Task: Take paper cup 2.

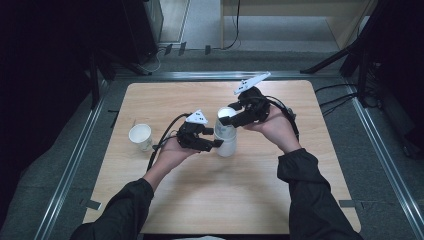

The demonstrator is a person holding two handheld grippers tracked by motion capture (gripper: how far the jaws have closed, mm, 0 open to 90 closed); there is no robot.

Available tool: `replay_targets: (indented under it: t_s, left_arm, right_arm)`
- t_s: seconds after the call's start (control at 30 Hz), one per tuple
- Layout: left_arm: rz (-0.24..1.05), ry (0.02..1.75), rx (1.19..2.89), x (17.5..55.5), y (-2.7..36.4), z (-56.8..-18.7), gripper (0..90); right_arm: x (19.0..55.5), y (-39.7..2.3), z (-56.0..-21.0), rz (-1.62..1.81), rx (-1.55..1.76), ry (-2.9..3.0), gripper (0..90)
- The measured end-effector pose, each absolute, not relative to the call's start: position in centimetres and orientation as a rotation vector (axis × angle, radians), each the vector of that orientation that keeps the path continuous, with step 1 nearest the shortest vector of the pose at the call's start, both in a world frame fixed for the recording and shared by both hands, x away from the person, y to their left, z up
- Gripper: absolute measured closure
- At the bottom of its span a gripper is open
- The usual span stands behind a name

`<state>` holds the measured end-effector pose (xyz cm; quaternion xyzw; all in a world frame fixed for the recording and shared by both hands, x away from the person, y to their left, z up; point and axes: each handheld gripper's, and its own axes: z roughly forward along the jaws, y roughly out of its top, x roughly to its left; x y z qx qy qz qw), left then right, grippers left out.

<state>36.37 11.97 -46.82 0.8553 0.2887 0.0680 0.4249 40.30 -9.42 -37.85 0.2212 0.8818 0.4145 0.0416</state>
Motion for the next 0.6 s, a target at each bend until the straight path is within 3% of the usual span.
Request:
replay_targets:
  t_s: [0.23,0.6]
  left_arm:
    - [0.208,0.736,2.207,36.47,11.66,-47.37,42.4]
    - [0.189,0.73,2.143,36.14,12.37,-46.87,41.9]
  right_arm:
    - [40.25,-9.55,-37.55,1.292,0.688,2.691,36.5]
    - [40.06,-9.43,-37.64,1.246,0.629,2.698,36.1]
